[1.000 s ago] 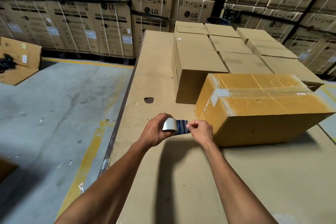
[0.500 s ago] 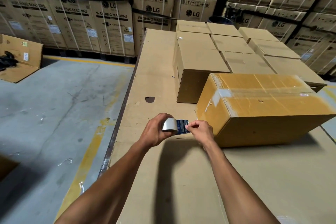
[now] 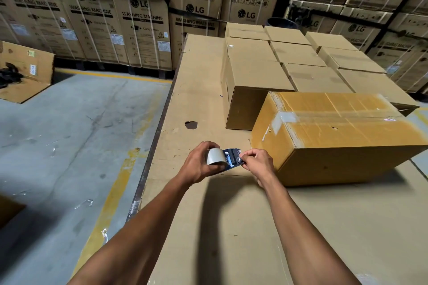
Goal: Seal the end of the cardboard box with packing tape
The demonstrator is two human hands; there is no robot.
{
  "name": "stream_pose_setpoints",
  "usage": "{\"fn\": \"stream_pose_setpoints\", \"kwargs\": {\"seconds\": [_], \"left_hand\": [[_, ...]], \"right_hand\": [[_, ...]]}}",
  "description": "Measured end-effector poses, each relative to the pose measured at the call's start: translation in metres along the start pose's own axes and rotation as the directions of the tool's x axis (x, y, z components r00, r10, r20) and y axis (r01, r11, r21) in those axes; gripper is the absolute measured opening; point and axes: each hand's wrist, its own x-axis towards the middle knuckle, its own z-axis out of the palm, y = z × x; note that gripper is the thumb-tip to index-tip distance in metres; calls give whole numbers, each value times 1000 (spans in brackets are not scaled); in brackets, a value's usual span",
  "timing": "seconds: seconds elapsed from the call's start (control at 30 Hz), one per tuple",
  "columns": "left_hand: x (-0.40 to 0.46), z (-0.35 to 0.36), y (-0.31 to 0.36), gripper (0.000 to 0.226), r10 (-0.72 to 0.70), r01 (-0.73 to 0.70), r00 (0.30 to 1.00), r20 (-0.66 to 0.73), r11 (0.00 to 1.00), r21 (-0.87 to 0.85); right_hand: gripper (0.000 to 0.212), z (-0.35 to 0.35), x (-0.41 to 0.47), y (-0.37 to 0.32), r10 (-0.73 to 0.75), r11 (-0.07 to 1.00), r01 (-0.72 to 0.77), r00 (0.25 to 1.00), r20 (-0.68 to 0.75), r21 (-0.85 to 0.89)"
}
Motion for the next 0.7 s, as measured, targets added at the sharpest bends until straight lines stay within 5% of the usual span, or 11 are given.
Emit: {"fn": "stream_pose_setpoints", "kwargs": {"seconds": [0.17,0.53,0.7], "left_hand": [[3,-2,2,67,-61,61,994,88,998,-1],[-1,4,9,47,-44,44,999,15,998,-35],[1,6,9,58,-69,69,998,10,996,-53]], "right_hand": [[20,-1,0,-6,-24,999,23,999,-21,-43],[13,-1,-5,-23,-163,962,151,986,-34,-229],[26,-2,-6,-29,-224,922,199,974,-40,-332]]}}
